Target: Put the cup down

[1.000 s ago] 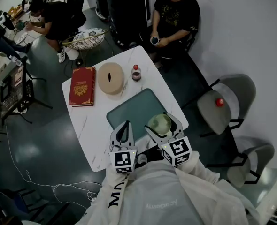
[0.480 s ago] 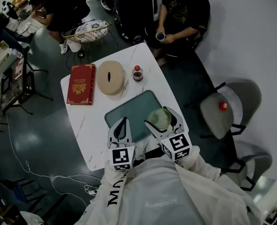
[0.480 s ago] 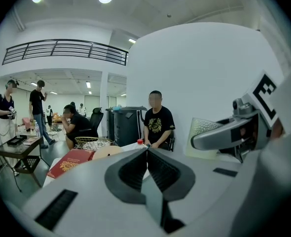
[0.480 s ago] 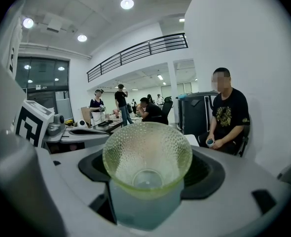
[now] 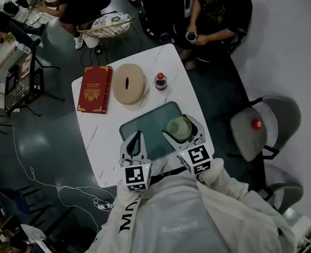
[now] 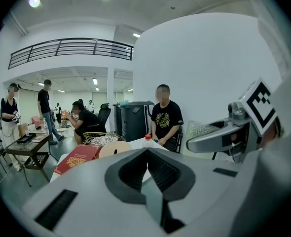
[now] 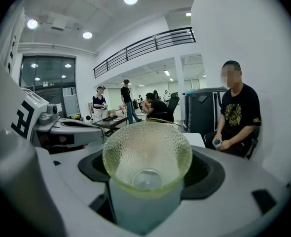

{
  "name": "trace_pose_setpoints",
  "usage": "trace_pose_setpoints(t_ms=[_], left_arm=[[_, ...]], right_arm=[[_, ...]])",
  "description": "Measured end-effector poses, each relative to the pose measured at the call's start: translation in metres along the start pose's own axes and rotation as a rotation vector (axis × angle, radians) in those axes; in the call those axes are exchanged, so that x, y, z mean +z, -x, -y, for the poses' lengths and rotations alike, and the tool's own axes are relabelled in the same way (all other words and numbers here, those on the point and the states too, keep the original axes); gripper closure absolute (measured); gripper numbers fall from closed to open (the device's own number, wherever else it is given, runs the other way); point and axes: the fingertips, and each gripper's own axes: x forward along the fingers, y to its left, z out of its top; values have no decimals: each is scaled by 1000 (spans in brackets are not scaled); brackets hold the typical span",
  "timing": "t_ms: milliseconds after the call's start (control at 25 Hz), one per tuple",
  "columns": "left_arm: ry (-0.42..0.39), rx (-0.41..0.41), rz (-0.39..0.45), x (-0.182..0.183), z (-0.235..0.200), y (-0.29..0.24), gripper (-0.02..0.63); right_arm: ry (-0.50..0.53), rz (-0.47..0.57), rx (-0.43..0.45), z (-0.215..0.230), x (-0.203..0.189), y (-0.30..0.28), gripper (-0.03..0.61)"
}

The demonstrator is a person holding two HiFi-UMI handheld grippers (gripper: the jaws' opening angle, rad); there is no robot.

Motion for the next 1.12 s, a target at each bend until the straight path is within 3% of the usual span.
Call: trace_pose_setpoints(t_ms=[1120], left_arm=[[33,84,-115,-12,-2,-51,601]], right_arm=[[47,-114,69,62,-76,-104,186]])
